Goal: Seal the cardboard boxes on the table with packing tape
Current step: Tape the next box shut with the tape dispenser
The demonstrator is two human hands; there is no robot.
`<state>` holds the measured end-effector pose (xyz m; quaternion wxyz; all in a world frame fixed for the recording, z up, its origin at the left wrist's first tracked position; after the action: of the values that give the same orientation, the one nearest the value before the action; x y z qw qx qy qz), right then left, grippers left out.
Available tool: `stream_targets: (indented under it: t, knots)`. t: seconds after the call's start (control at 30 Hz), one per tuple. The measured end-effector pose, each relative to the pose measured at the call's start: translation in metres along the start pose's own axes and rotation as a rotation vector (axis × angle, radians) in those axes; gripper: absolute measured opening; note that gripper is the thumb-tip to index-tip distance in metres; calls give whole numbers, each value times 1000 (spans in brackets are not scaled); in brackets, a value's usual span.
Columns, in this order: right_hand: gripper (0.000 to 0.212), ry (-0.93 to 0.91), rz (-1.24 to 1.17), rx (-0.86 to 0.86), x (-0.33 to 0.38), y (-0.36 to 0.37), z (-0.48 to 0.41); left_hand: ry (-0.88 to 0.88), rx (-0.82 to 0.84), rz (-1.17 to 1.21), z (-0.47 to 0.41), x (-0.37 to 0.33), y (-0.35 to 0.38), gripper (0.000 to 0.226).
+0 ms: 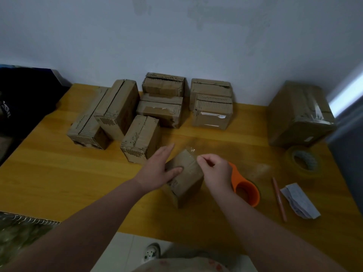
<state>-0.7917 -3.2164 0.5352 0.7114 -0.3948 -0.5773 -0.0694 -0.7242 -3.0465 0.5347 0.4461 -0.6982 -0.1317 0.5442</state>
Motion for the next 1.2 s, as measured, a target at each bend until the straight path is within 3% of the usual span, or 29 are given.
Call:
stream_targets:
  t: [0.1, 0.23, 0.43, 0.6, 0.67, 0.73, 0.8, 0.9, 0.97, 1.1, 1.2]
  knots:
    - [10, 164, -121, -3, -9, 3, 2, 75, 80, 3, 1, -4, 8, 66]
    - [10, 295, -288, -27, -14, 7, 4, 152, 57, -18, 7, -8, 9, 58]
    - [14, 306, -316, 2, -10, 10, 8, 235, 37, -173, 12, -11, 8, 59]
    - [9, 244, -310, 61, -3, 10, 10, 259, 2, -12, 8, -24, -9, 38]
    - [9, 197, -331, 90, 7, 10, 9, 213, -118, 84, 0, -26, -25, 23]
    - [8, 157, -335, 146, 17, 11, 8, 100, -161, 167, -6, -24, -35, 29]
    - [8, 135, -333, 196, 25, 11, 8, -9, -69, 311, -11, -20, -32, 35]
    - [6, 108, -343, 244, 31, 11, 9, -140, -2, 541, -11, -16, -28, 9]
    - [5, 107, -346, 269, 32, 12, 12, -168, -4, 621, -11, -15, -27, 10]
    - [5, 172, -383, 277, 29, 14, 13, -148, -33, 621, -11, -18, -25, 21]
    - [5, 242, -419, 250, 26, 15, 16, -97, -134, 370, -12, -20, -32, 26]
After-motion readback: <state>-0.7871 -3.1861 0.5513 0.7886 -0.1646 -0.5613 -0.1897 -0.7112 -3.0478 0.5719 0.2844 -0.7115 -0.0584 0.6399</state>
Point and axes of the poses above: each hand's wrist, its own z-axis away from the middle knuckle, its own y-axis out of the palm, x = y × z, the point moved 8 cm from there along -z, towards the middle knuckle, and after that the axes turned 9 degrees about -x, right-handed, at the moved point
